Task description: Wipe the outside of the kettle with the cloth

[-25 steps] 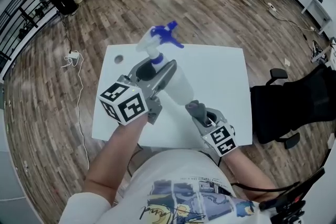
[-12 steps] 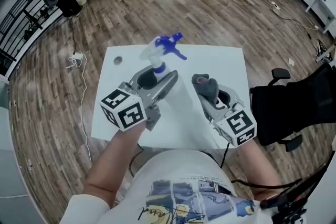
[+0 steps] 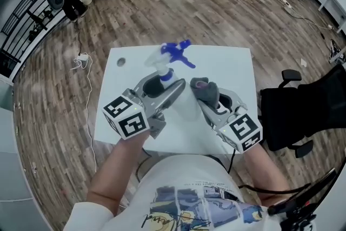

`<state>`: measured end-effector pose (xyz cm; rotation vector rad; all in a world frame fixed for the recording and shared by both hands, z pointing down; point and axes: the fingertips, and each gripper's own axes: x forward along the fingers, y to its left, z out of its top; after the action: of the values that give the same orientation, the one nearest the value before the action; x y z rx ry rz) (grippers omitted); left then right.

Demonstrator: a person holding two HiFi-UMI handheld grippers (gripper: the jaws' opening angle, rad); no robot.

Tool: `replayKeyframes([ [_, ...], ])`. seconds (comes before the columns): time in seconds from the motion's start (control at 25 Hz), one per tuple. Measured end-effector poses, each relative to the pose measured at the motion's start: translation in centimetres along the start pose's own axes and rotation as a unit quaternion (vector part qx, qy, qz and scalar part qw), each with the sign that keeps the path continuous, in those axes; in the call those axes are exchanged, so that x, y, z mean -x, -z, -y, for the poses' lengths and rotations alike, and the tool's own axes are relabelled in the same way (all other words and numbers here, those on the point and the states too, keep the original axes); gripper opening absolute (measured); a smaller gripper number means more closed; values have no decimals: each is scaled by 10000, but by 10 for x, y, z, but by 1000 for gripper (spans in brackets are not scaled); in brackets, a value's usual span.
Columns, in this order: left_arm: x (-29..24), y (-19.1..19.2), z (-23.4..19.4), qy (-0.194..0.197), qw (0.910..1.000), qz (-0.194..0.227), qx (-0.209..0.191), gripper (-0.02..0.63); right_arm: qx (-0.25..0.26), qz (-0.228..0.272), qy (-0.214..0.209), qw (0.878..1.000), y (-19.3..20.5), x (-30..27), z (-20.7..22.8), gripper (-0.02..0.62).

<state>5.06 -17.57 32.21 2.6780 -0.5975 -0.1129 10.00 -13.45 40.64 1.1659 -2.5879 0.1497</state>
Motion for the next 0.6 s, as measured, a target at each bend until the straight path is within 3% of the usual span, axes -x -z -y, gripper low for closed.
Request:
replayKeyframes([
  [0.4,-1,-4,13,68,10000,-29,-63,218,-351,-845,-414,9949,76,6,2,132],
  [0.6,-4,5,23,199,9995,-207,-146,218,-425,-605,-495,9960,62,12,13,132],
])
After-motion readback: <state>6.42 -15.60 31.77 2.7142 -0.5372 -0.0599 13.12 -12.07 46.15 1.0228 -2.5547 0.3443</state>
